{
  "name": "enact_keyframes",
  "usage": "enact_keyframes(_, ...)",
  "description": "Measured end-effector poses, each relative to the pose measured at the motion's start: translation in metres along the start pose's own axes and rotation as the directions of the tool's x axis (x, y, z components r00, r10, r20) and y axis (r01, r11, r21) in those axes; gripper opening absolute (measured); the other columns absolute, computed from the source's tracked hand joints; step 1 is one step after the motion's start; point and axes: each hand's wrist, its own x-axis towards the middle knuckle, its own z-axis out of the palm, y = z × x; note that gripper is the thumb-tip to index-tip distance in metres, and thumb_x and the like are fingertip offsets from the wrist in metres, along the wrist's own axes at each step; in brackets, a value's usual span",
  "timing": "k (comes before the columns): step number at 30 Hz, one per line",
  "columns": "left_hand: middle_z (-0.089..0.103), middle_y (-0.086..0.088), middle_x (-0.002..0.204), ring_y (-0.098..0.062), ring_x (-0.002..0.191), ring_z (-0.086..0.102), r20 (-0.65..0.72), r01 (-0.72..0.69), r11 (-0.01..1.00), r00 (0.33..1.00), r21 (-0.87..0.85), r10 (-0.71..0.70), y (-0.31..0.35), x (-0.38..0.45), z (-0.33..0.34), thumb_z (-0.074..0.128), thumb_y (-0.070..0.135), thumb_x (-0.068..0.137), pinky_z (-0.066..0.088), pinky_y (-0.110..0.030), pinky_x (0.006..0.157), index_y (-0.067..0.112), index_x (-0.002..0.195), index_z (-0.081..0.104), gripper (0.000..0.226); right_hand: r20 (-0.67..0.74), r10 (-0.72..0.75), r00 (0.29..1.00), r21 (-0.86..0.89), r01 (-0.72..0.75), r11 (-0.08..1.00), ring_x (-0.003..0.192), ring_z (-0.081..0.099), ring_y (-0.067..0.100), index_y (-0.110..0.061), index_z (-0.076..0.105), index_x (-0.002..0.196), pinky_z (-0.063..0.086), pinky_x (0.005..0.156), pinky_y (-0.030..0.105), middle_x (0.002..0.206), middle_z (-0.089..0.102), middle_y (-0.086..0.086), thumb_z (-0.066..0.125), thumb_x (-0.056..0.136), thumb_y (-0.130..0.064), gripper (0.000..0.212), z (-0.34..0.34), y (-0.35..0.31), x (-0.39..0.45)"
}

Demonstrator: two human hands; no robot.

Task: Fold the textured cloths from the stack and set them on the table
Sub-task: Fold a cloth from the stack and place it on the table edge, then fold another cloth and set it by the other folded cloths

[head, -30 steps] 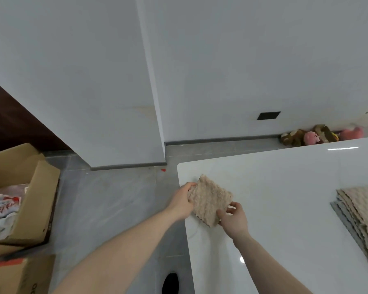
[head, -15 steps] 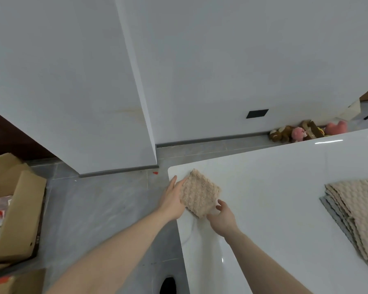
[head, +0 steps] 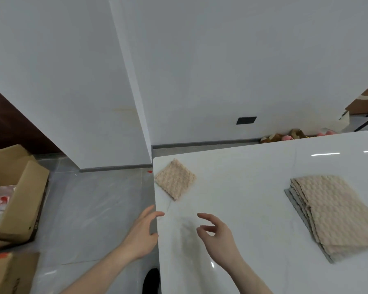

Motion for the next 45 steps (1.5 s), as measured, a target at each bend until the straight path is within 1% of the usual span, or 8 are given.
enact_keyframes(3, 0.025, 0.013, 0.161, -0.009, 0.149, 0.030, -0.121, -0.002, 0.999, 0.993, -0.040, -0.003, 0.035, -0.031, 0.023, 0.054, 0.000, 0.087, 0.030, -0.021, 0.118, 0.035, 0.138, 0.052, 0.062, 0.073, -0.054, 0.996, -0.040, 0.057, 0.998, 0.104, 0.059, -0.018, -0.046, 0.065, 0.119, 0.053, 0.070, 0.013, 0.126, 0.060, -0.030, 0.066, 0.092, -0.023, 0.036, -0.029, 0.017, -0.027)
enact_keyframes(5, 0.030, 0.016, 0.158, -0.005, 0.143, 0.034, -0.236, -0.002, 0.994, 0.971, -0.107, -0.023, 0.061, -0.058, 0.043, 0.054, 0.000, 0.088, 0.034, -0.001, 0.097, 0.033, 0.137, 0.054, 0.060, 0.114, -0.087, 0.990, -0.067, 0.095, 0.993, 0.108, 0.059, -0.015, -0.047, 0.063, 0.121, 0.053, 0.072, 0.012, 0.128, 0.057, -0.032, 0.066, 0.092, -0.025, 0.036, -0.046, 0.029, -0.046)
enact_keyframes(7, 0.030, 0.020, 0.156, -0.001, 0.141, 0.035, -0.287, -0.020, 0.986, 0.957, -0.165, -0.029, 0.086, -0.090, 0.066, 0.055, 0.002, 0.089, 0.032, 0.007, 0.082, 0.036, 0.136, 0.054, 0.059, 0.153, -0.122, 0.981, -0.098, 0.138, 0.986, 0.112, 0.059, -0.011, -0.045, 0.062, 0.124, 0.053, 0.077, 0.012, 0.130, 0.055, -0.032, 0.067, 0.092, -0.026, 0.037, -0.062, 0.035, -0.067)
enact_keyframes(12, 0.016, 0.032, 0.158, 0.004, 0.145, 0.023, -0.213, -0.118, 0.993, 0.970, -0.004, 0.114, 0.108, -0.156, 0.103, 0.055, 0.013, 0.092, 0.024, -0.012, 0.110, 0.046, 0.138, 0.047, 0.057, 0.189, -0.193, 0.963, -0.078, 0.211, 0.974, 0.118, 0.058, -0.006, -0.046, 0.061, 0.124, 0.053, 0.087, 0.015, 0.131, 0.055, -0.034, 0.068, 0.091, -0.027, 0.039, -0.089, 0.037, -0.110)
enact_keyframes(19, 0.027, 0.031, 0.152, -0.004, 0.143, 0.032, -0.285, -0.085, 0.996, 0.955, -0.016, 0.077, 0.092, -0.212, 0.090, 0.061, 0.013, 0.090, 0.026, -0.021, 0.112, 0.054, 0.123, 0.048, 0.055, 0.196, -0.222, 0.955, -0.118, 0.248, 0.962, 0.119, 0.055, -0.010, -0.049, 0.063, 0.119, 0.052, 0.098, 0.021, 0.131, 0.055, -0.033, 0.068, 0.090, -0.029, 0.035, -0.100, 0.044, -0.154)
enact_keyframes(25, 0.027, 0.030, 0.154, 0.000, 0.144, 0.028, -0.287, -0.108, 0.988, 0.955, -0.114, 0.071, 0.103, -0.231, 0.128, 0.056, 0.013, 0.095, 0.030, -0.018, 0.110, 0.044, 0.136, 0.050, 0.051, 0.182, -0.182, 0.966, -0.152, 0.211, 0.966, 0.117, 0.058, -0.008, -0.051, 0.063, 0.119, 0.050, 0.081, 0.018, 0.122, 0.057, -0.035, 0.067, 0.093, -0.029, 0.035, -0.112, 0.056, -0.191)
enact_keyframes(34, 0.024, 0.035, 0.150, 0.003, 0.144, 0.026, -0.215, -0.098, 0.994, 0.973, -0.053, 0.085, 0.124, -0.250, 0.167, 0.056, 0.021, 0.096, 0.025, -0.016, 0.107, 0.047, 0.136, 0.048, 0.048, 0.180, -0.144, 0.973, -0.175, 0.176, 0.969, 0.117, 0.060, -0.002, -0.054, 0.064, 0.116, 0.047, 0.079, 0.014, 0.119, 0.058, -0.027, 0.068, 0.092, -0.032, 0.033, -0.157, 0.073, -0.213)
enact_keyframes(45, 0.028, 0.030, 0.154, 0.001, 0.142, 0.030, -0.338, -0.057, 0.997, 0.941, -0.052, 0.036, 0.246, -0.199, 0.235, 0.057, 0.024, 0.097, 0.033, -0.025, 0.115, 0.046, 0.138, 0.049, 0.047, 0.269, -0.244, 0.932, -0.191, 0.300, 0.934, 0.118, 0.055, -0.007, -0.053, 0.064, 0.116, 0.046, 0.087, 0.016, 0.123, 0.057, -0.030, 0.067, 0.094, -0.033, 0.030, -0.303, 0.093, -0.161)
